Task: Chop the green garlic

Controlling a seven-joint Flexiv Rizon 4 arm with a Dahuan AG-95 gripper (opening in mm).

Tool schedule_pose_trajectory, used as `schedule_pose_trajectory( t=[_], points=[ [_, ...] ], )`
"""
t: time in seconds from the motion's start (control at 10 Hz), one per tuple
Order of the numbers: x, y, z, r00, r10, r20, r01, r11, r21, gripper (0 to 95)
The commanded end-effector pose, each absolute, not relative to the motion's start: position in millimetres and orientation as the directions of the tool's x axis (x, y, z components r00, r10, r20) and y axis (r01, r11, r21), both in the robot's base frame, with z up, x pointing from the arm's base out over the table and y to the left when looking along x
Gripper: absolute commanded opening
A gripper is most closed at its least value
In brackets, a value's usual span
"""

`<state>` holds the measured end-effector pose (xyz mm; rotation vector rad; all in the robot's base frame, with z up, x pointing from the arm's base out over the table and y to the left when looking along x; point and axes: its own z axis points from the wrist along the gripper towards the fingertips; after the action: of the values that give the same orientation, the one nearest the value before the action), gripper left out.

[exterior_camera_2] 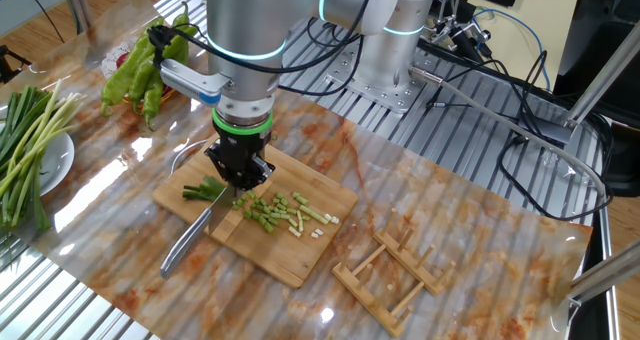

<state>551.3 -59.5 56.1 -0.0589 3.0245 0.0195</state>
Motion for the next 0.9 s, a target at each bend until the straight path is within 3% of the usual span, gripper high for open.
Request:
schedule_pose_trajectory(
  t=[0.1,0.3,0.9],
  points=[
    [553,-59,34,-0.988,-0.041,-0.147,-0.043,0.999,0.011,0.0],
    [551,-57,14,-0.986,-0.026,-0.166,-0.032,0.999,0.036,0.0],
    [556,-57,32,-0.991,-0.009,-0.135,-0.014,0.999,0.042,0.0]
  ],
)
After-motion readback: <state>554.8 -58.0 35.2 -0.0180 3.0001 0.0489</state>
